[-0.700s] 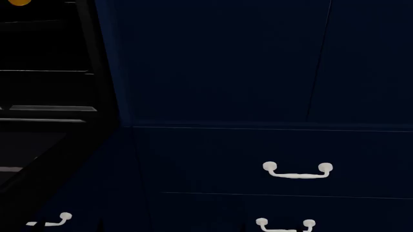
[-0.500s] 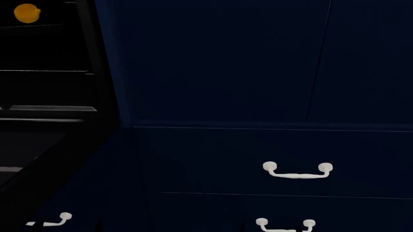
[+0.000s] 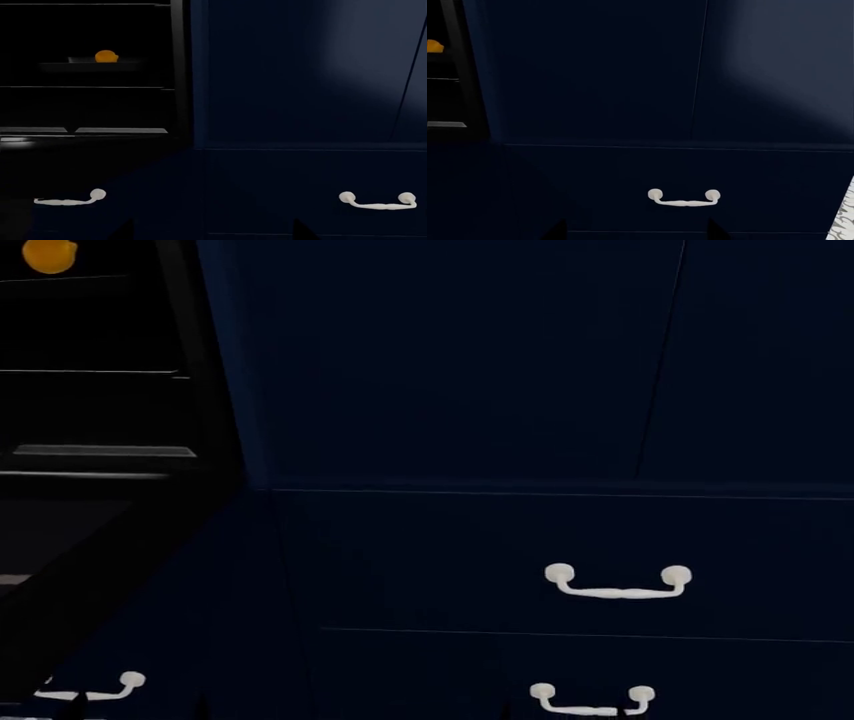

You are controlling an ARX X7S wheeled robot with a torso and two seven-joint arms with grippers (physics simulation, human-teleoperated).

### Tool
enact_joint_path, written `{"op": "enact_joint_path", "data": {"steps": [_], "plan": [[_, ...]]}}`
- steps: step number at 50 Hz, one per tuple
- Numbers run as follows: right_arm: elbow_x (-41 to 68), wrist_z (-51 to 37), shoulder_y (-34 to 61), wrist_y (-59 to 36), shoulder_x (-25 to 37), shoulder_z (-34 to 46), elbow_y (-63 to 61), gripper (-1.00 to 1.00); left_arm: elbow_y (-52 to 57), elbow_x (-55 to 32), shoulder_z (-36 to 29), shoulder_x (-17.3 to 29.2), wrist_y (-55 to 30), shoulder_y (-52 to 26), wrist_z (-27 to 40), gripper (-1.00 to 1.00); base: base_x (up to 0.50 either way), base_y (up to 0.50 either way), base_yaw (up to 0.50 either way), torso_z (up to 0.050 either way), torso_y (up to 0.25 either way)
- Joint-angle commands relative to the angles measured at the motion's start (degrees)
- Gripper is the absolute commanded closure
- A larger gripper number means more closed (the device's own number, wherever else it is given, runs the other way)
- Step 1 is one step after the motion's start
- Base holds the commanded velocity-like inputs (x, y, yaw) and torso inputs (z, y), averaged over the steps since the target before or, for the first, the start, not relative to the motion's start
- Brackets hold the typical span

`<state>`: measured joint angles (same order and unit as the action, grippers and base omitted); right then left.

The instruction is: Close the oven door

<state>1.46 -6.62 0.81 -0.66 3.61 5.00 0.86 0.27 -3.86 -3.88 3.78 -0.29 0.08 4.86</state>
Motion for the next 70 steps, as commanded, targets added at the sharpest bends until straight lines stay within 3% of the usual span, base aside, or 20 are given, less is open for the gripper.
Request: {"op": "enact_joint_path", "data": {"steps": [1, 70], "plan": [[-0.2, -2.1, 0.4, -0.4, 0.8, 1.1, 0.4, -1.00, -0.6, -0.2, -1.4, 0.9, 0.1, -0.4, 1.2, -1.00, 0.00, 0.00, 0.00, -0.050, 0.000], [4.2, -5.0, 0.3, 1.4, 4.4, 5.2, 0.0, -1.00, 0.6, -3.3, -5.7, 4.5, 1.0, 0.0, 5.0, -1.00, 0.00, 0.00, 0.00, -0.050, 0.000]]}}
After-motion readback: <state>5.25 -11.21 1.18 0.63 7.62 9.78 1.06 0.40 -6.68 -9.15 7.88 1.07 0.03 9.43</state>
